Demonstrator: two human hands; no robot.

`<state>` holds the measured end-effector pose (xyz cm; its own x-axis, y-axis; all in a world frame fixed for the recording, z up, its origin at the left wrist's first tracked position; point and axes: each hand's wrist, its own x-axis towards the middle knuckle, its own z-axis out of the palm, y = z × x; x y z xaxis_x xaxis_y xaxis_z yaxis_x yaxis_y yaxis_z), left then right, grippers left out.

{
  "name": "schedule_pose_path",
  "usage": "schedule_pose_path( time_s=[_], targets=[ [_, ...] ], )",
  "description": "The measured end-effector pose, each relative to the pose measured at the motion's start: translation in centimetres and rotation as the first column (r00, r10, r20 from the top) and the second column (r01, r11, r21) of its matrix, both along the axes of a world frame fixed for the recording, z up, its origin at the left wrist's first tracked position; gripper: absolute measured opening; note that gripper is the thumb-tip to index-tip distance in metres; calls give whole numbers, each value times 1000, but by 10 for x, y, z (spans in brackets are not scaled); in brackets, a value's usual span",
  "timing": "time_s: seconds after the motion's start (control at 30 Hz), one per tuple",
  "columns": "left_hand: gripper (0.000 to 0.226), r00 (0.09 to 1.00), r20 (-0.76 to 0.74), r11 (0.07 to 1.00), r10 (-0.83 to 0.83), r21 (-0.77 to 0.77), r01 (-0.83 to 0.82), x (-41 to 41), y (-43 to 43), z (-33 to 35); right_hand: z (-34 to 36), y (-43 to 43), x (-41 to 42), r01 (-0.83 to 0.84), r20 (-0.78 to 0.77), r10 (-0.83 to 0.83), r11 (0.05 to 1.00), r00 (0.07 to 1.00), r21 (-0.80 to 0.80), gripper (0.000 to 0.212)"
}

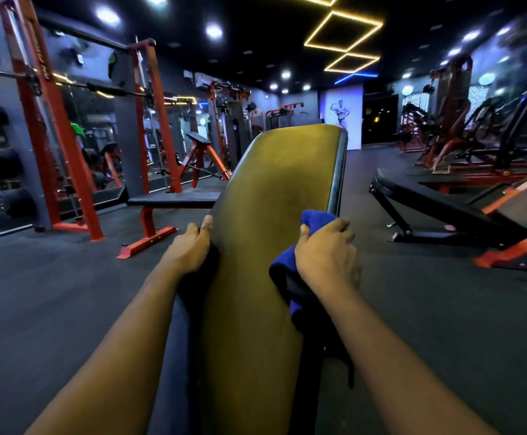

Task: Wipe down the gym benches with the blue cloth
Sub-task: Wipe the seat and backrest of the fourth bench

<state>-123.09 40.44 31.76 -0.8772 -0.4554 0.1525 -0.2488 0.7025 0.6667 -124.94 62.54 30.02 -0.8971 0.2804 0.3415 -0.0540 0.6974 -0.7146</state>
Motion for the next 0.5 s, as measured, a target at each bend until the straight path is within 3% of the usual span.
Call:
schedule_pose_path(
  time_s=[0.1,0.27,0.37,0.5],
  targets=[
    [72,1000,-9,999,-23,24,23,-32,0,16,15,-3,-9,28,-3,-28,996,1000,85,82],
    [74,998,-21,986,-55,159,57,-77,-10,38,1,-19,37,-53,-26,78,855,997,516,85],
    [70,998,11,966,-66,251,61,-82,-14,36,25,-18,-4,-50,-11,67,846,998,530,80],
    [67,995,9,955,-97,284,90,-72,-12,36,46,-15,-44,47,42,-63,948,997,316,81]
  ],
)
